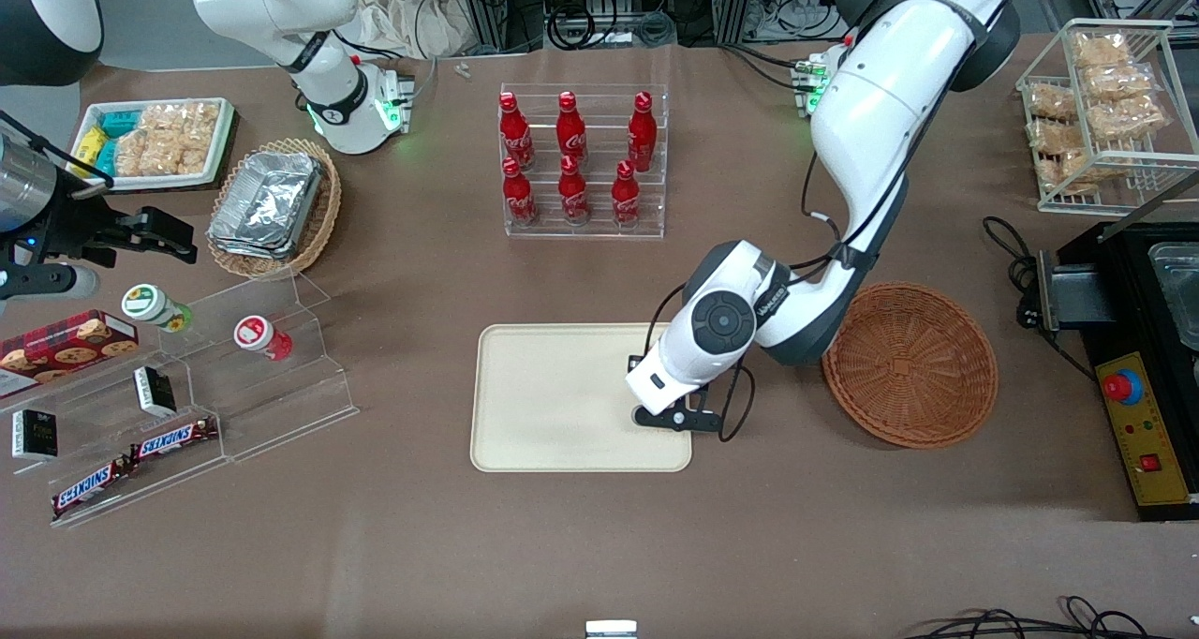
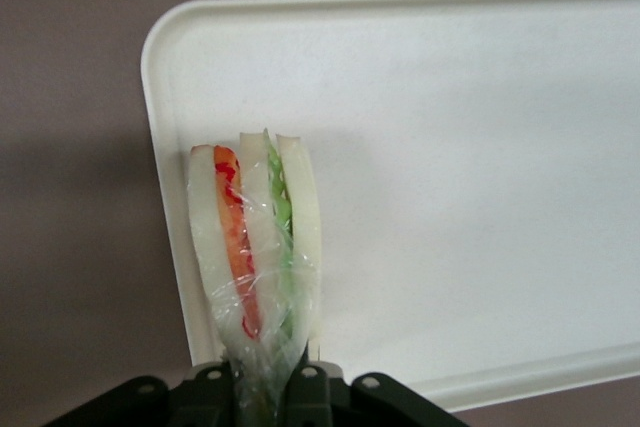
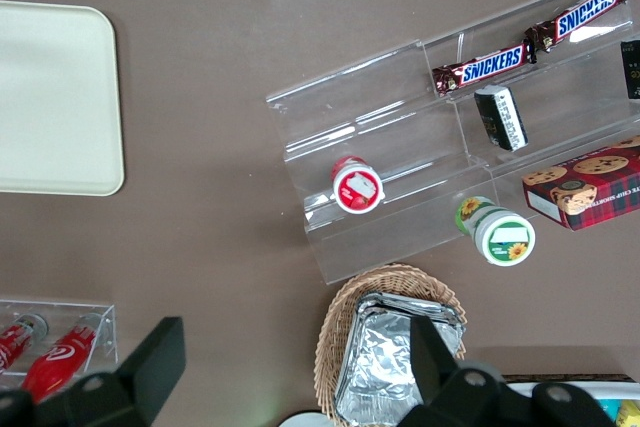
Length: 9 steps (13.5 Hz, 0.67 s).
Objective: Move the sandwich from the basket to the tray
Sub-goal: 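Lower the sandwich onto the tray and open the left gripper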
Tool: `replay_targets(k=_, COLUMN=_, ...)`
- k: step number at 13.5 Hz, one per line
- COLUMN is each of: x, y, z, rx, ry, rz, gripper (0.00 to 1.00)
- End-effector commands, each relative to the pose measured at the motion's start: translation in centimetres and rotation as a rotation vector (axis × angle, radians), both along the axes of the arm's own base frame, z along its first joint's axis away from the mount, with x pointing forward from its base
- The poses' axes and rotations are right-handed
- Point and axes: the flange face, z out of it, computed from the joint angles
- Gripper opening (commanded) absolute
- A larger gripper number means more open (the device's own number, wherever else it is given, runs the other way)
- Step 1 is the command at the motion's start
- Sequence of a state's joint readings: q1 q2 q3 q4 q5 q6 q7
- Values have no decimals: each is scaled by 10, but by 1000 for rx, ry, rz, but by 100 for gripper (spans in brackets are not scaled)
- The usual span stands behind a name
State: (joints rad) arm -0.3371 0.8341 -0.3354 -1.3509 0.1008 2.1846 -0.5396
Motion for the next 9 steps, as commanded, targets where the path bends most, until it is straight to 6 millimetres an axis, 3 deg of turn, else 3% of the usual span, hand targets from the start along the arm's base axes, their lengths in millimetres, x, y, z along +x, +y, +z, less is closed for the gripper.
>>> replay_targets(k=1, x=3, y=-4, z=-8, rx=6, ry=-5, rz=-11, gripper=45)
replay_targets(k=2, x=4, y=-3, z=-7, rx=5, ry=-4, rz=-6, gripper=82)
replay_targets(k=3, x=3, y=-2, z=-7, rx=7, ry=8, rz=11, gripper=99)
replay_targets(k=7, x=7, y=8, z=14, rx=22, ry=27, rz=8, gripper=99)
replay_targets(k=9, x=8, y=24, z=69, rx=54, ry=36, rz=10, gripper=99)
